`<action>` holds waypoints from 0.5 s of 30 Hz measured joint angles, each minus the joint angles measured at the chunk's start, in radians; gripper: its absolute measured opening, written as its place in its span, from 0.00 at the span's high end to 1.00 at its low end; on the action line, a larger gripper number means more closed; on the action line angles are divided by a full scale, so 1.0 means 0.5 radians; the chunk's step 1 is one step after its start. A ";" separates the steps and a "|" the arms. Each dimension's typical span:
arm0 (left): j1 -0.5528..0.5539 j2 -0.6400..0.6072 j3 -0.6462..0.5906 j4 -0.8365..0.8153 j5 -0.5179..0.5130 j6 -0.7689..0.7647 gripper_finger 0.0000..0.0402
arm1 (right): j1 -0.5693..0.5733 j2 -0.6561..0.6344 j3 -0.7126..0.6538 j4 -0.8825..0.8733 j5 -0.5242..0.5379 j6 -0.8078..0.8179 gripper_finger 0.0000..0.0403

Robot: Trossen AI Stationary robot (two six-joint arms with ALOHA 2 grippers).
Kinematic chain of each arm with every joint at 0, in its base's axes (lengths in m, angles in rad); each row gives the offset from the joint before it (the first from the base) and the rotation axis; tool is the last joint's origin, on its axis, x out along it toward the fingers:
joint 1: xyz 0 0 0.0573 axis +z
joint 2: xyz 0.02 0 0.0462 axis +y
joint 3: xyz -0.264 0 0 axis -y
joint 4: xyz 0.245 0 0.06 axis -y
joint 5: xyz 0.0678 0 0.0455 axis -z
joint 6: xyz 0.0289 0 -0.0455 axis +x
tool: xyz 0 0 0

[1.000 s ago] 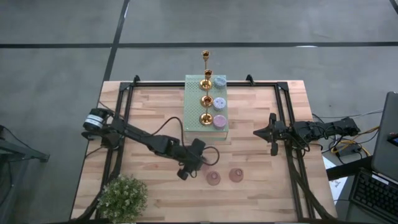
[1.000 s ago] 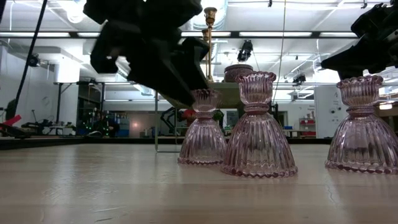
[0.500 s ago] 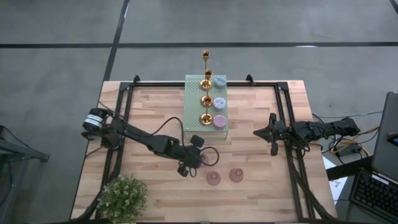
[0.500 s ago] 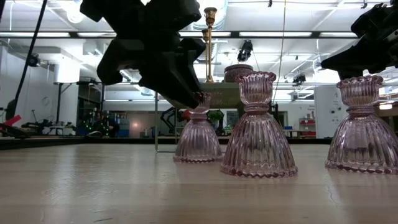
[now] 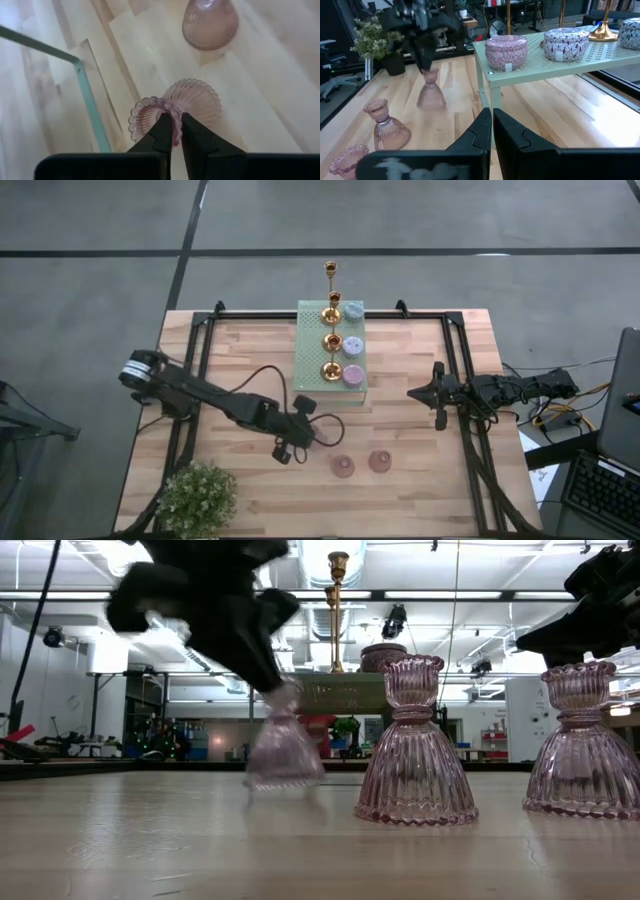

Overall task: Pick & Place candle stick holders
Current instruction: Put the top pink glass candle holder on the shelf

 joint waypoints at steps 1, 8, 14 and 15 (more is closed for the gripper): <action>-0.003 -0.046 0.001 -0.043 0.001 -0.020 0.94 | 0.000 0.000 0.000 0.000 0.001 0.000 0.97; 0.000 -0.344 0.008 -0.356 -0.016 -0.154 0.94 | 0.000 0.000 0.000 0.000 0.001 0.000 0.97; -0.002 -0.638 0.014 -0.529 -0.127 -0.195 0.94 | 0.000 0.001 0.000 0.000 0.001 0.000 0.97; -0.002 -0.683 0.017 -0.559 -0.179 -0.185 0.94 | -0.001 0.000 0.000 0.000 0.001 0.000 0.97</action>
